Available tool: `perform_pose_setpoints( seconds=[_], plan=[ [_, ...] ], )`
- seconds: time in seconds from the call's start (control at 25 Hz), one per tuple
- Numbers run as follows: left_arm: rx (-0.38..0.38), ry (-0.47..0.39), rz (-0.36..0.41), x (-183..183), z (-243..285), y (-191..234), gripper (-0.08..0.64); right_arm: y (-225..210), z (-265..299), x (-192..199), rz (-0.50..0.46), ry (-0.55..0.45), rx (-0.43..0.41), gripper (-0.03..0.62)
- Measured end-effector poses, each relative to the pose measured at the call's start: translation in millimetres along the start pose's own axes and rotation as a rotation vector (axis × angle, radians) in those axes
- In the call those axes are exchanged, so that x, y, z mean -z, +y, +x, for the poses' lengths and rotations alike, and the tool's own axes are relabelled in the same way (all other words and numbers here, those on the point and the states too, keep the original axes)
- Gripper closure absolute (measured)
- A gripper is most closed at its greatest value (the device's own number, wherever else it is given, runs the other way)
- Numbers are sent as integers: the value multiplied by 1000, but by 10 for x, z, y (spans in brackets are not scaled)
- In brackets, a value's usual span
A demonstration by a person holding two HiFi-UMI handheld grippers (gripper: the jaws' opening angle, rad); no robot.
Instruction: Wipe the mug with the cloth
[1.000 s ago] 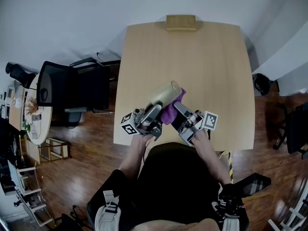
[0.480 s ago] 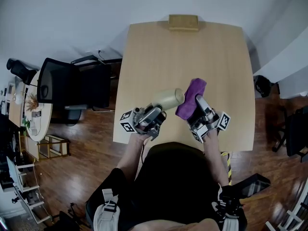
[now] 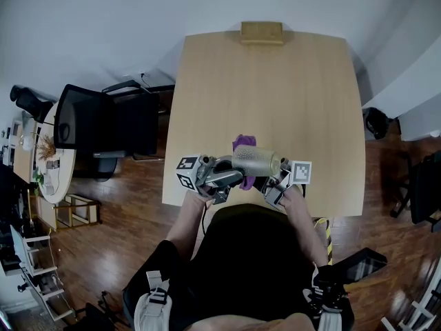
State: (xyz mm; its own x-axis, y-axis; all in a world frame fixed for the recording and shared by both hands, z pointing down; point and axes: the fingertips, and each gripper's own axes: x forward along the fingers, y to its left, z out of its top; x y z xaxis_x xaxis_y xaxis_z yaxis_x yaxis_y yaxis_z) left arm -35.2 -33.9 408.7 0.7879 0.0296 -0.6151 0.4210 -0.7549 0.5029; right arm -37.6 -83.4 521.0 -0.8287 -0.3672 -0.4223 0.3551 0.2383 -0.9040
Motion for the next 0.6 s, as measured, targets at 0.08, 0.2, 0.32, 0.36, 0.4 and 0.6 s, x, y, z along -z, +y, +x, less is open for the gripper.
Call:
perform_pose_setpoints(
  seconds=[0.08, 0.2, 0.32, 0.36, 0.4, 0.6],
  plan=[
    [-4, 4, 1, 36, -15, -2, 519, -66, -61, -33, -1, -11, 25, 532],
    [-29, -22, 19, -30, -114, 0, 520, 72, -297, -356, -9, -147, -51, 532],
    [-61, -29, 41, -140, -262, -17, 518, 488, -619, -754, -44, -322, -254, 532],
    [-69, -29, 46, -169, -304, -21, 518, 624, -691, -829, -69, -350, -306, 532],
    [-76, -26, 48, -187, -333, -18, 518, 733, -724, -864, -95, -356, -340, 532],
    [-52, 27, 3, -69, -249, 31, 518, 843, -442, -611, -135, -204, -366, 532]
  ],
)
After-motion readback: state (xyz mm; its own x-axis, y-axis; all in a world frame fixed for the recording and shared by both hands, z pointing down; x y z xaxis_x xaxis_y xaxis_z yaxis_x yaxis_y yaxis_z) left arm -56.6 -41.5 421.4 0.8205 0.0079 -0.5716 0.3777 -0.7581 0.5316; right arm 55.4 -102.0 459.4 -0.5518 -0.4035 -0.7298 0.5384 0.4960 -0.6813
